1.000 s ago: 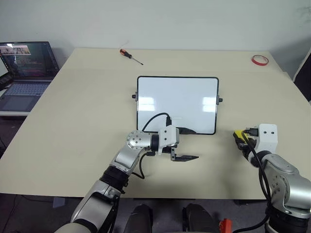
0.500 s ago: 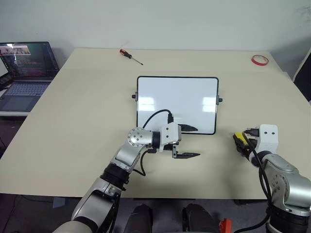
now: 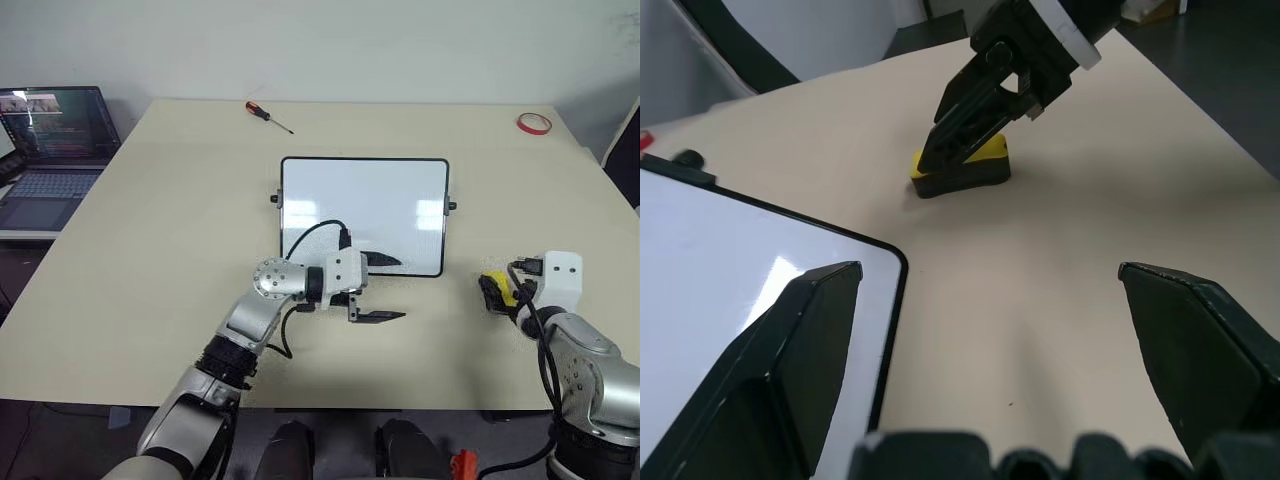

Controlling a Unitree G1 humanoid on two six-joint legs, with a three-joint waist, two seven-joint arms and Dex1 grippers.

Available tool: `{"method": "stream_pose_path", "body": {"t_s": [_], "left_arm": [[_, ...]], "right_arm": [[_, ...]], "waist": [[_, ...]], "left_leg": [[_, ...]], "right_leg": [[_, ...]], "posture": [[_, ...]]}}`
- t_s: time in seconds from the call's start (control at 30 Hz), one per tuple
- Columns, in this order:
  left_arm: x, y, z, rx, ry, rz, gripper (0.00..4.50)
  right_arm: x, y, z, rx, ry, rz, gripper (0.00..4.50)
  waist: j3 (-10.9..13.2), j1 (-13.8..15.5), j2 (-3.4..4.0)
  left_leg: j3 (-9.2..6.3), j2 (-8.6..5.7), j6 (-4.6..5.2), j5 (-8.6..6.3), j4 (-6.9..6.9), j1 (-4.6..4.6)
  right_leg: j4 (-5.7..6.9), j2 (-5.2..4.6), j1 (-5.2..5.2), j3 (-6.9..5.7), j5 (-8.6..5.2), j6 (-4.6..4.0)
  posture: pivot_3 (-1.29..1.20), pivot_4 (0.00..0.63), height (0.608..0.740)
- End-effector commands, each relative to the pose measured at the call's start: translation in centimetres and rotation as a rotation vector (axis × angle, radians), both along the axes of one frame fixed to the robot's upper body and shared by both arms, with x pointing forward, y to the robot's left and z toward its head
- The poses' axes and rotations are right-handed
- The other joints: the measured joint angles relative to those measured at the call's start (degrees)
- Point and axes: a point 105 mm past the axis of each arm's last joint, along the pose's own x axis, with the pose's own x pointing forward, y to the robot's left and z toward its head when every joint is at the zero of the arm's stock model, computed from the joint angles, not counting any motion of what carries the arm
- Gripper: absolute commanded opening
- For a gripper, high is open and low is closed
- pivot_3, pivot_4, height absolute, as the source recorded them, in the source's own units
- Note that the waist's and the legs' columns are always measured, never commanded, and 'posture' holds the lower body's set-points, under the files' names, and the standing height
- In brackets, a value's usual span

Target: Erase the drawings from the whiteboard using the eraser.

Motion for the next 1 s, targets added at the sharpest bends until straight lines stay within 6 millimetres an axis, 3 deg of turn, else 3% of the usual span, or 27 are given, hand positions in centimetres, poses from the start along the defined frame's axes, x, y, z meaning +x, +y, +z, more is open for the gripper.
{"method": "stream_pose_path", "body": {"t_s": [0.03, 0.17, 0.23, 0.43, 0.73, 1.0], "left_arm": [[0.6, 1.5, 3.6, -0.082, -0.050, 0.120, 4.50], [1.5, 3.5, 4.9, -0.148, -0.027, 0.280, 4.50], [2.7, 5.7, 5.3, -0.246, -0.009, 0.452, 4.50], [3.4, 9.7, 4.1, -0.331, -0.029, 0.788, 4.50], [-0.3, 13.6, 0.1, -0.413, 0.018, 1.110, 4.50], [-3.5, 15.4, -2.6, -0.385, 0.055, 1.259, 4.50]], "right_arm": [[-0.8, 0.8, 3.1, -0.003, -0.133, 0.051, 4.42], [-1.2, 0.8, 4.9, -0.040, -0.230, 0.061, 4.42], [-1.7, 0.8, 5.8, -0.105, -0.306, 0.054, 4.42], [-2.9, 1.3, 6.2, -0.231, -0.429, 0.094, 4.42], [-5.0, -0.5, 4.7, -0.258, -0.445, -0.013, 4.42], [-7.4, -0.1, 2.2, -0.253, -0.378, -0.008, 4.42]], "waist": [[0.00, 0.03, 0.00], [-0.01, 0.07, 0.01], [-0.03, 0.09, 0.02], [-0.03, 0.06, 0.02], [-0.08, 0.16, 0.02], [-0.21, 0.23, 0.04]], "left_leg": [[0.00, -0.01, 0.00, 0.00, 0.01, 0.00], [-0.01, -0.01, 0.00, 0.00, 0.04, 0.01], [0.00, -0.02, 0.00, 0.00, 0.04, 0.02], [0.03, 0.02, -0.01, 0.00, 0.04, 0.04], [0.04, 0.04, -0.02, 0.00, 0.07, 0.11], [0.02, 0.03, -0.02, 0.00, 0.06, 0.17]], "right_leg": [[0.01, -0.01, 0.00, 0.01, 0.00, 0.00], [0.03, -0.01, 0.02, 0.00, 0.00, 0.01], [0.04, -0.02, 0.02, -0.01, 0.00, 0.01], [0.09, -0.08, -0.02, 0.06, -0.01, 0.02], [0.21, -0.19, 0.02, 0.23, -0.01, 0.01], [0.22, -0.21, 0.10, 0.25, -0.01, 0.01]], "posture": [[0.00, 0.150, 0.740], [0.00, 0.150, 0.740], [0.00, 0.150, 0.740], [0.00, 0.150, 0.740], [0.00, 0.150, 0.740], [0.00, 0.150, 0.740]]}}
